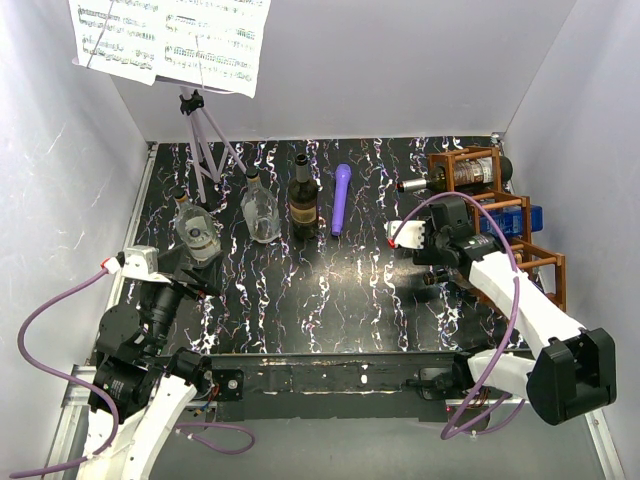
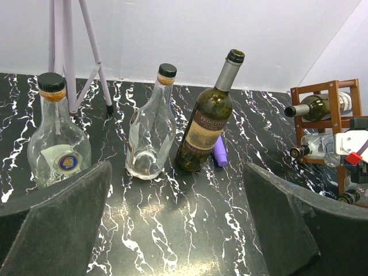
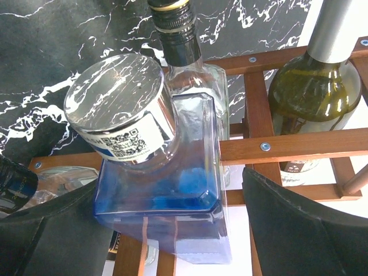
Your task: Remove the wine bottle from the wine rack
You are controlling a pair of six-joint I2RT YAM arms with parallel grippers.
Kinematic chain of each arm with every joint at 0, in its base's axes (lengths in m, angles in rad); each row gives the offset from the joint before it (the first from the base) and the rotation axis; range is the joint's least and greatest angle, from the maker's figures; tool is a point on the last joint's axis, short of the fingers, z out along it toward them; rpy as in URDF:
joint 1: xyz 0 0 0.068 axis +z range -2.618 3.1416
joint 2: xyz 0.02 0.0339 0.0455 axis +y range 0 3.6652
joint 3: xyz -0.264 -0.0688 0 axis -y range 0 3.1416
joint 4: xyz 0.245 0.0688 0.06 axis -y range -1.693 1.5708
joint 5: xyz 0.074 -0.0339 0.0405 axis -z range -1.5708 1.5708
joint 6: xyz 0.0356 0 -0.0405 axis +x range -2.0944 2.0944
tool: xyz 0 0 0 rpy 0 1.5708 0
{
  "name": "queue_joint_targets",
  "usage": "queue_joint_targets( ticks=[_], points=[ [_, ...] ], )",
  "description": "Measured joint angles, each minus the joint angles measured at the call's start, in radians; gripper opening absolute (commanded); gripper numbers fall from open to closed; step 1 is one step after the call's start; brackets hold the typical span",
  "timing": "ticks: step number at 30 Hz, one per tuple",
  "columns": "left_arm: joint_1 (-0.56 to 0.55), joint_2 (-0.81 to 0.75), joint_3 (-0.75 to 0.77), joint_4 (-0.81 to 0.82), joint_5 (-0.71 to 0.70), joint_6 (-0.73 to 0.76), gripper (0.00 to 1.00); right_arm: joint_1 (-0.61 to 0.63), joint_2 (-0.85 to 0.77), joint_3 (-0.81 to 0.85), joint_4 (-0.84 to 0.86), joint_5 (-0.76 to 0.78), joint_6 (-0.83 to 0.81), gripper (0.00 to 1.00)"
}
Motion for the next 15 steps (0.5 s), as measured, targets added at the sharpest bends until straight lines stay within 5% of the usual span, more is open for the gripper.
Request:
queue_joint_targets(
  ticks=[9, 15],
  points=[
    [0.0, 0.001, 0.0, 0.0, 0.001, 0.0, 0.98, -0.044, -0.01, -0.052, 0.061, -0.067, -0.053, 0.9],
    [0.0, 0.0, 0.0, 0.0, 0.001, 0.0, 0.98, -0.072, -0.011, -0.074, 0.11, -0.101, -0.091, 0.77]
  ],
)
